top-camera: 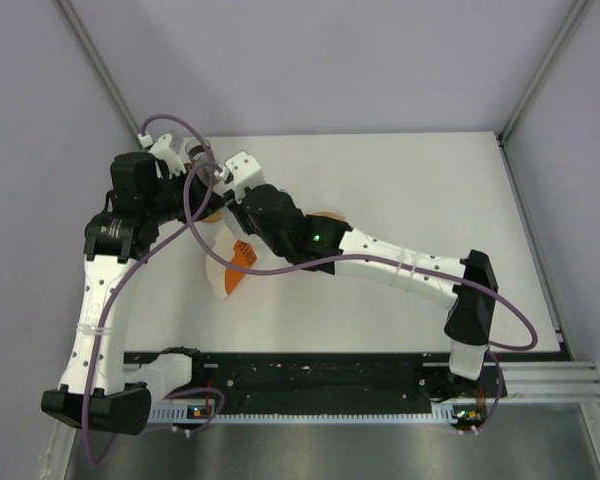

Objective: Place the coffee filter in the dripper

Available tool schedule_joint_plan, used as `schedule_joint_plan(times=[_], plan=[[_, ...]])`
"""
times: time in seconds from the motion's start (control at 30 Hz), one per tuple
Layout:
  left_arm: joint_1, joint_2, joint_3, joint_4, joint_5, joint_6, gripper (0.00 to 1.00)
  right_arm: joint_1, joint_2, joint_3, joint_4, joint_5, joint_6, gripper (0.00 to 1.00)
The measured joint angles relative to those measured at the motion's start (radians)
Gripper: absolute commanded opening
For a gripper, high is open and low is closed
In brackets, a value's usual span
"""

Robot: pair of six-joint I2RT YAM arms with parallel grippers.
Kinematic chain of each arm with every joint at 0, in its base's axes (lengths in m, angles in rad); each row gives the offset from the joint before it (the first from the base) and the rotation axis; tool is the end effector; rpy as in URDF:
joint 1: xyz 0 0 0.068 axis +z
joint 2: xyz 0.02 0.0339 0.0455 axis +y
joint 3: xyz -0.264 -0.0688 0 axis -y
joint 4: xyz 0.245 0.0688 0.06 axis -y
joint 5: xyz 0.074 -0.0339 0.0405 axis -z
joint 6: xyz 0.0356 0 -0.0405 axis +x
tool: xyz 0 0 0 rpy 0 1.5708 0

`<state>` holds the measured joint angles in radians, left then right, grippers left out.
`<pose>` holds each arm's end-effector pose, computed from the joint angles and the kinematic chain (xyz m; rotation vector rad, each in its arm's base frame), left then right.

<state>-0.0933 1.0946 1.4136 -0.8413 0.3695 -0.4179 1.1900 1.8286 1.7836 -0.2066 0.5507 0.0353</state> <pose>0.2036 -0.0320 0.4285 -0.1164 2.1267 -0.6924 0.1793 0.3977 0.3917 -0.6370 1.6839 0.3777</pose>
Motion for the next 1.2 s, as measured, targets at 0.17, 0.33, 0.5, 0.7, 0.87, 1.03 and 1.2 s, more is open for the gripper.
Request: schedule_joint_plan(times=[0.17, 0.33, 0.5, 0.7, 0.87, 1.03, 1.2], plan=[[0.0, 0.0, 0.0, 0.002, 0.007, 0.003, 0.0, -0.04, 0.009, 0.011, -0.011, -0.048, 0.007, 0.0], [0.0, 0.0, 0.0, 0.008, -0.015, 0.057, 0.25, -0.068, 0.009, 0.056, -0.074, -0.097, 0.018, 0.0], [-0.007, 0.0, 0.0, 0.028, -0.003, 0.117, 0.52, -0.093, 0.009, 0.141, -0.252, -0.148, 0.028, 0.0], [-0.021, 0.022, 0.04, 0.049, 0.083, 0.133, 0.63, -0.199, -0.039, 0.234, -0.539, -0.285, 0.088, 0.0], [-0.067, 0.044, 0.051, 0.11, 0.111, 0.113, 0.63, -0.308, -0.117, 0.234, -0.728, -0.361, 0.124, 0.0], [-0.162, 0.109, 0.05, 0.154, 0.094, 0.084, 0.64, -0.386, -0.175, 0.188, -0.836, -0.453, 0.134, 0.0], [-0.259, 0.175, 0.05, 0.176, 0.061, 0.07, 0.65, -0.445, -0.15, 0.178, -0.889, -0.532, 0.13, 0.0]])
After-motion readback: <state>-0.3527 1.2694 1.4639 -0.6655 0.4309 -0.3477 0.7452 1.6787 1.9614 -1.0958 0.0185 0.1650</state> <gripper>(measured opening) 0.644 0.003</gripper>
